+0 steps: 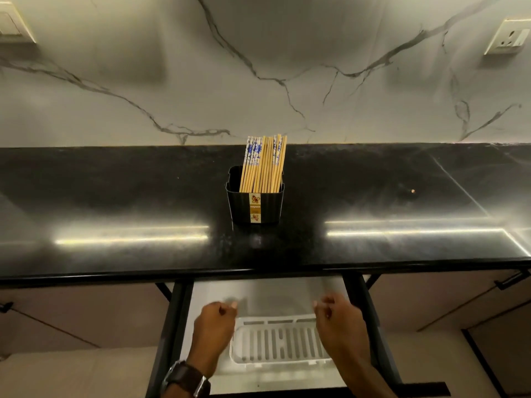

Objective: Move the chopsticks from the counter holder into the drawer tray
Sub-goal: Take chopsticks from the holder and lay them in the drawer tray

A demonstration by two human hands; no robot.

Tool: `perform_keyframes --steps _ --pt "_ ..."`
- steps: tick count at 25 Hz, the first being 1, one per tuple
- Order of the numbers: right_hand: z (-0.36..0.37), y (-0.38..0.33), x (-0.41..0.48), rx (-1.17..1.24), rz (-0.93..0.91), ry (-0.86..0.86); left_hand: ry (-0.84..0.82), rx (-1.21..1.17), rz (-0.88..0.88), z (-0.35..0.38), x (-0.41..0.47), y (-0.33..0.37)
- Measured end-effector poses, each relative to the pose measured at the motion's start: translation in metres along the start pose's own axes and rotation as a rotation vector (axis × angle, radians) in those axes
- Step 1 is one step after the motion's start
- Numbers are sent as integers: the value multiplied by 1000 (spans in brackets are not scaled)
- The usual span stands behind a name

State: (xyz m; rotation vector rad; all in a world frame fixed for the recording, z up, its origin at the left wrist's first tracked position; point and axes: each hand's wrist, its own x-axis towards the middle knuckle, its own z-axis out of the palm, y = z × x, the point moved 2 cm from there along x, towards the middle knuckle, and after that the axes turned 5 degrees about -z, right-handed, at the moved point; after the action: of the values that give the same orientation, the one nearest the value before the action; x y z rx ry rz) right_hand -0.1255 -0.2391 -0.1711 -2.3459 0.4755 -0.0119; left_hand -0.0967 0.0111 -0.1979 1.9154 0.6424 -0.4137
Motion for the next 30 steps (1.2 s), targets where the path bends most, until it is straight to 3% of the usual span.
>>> perform_keyframes --steps 3,7,10,14,19,30 --pt "-21 -54 34 195 -200 90 21 -156 149 -18 -8 55" --pt "-44 -125 120 485 -171 129 6 -211 246 -30 -12 116" --pt "-54 -170 185 504 -150 184 26 -228 271 -33 -6 139" --pt "-48 -207 243 481 -155 25 78 -223 331 -37 7 150" --pt "-30 -221 272 424 -133 -117 56 -242 261 -34 23 132" --pt "-13 -229 279 283 -165 63 2 -252 50 -17 63 97"
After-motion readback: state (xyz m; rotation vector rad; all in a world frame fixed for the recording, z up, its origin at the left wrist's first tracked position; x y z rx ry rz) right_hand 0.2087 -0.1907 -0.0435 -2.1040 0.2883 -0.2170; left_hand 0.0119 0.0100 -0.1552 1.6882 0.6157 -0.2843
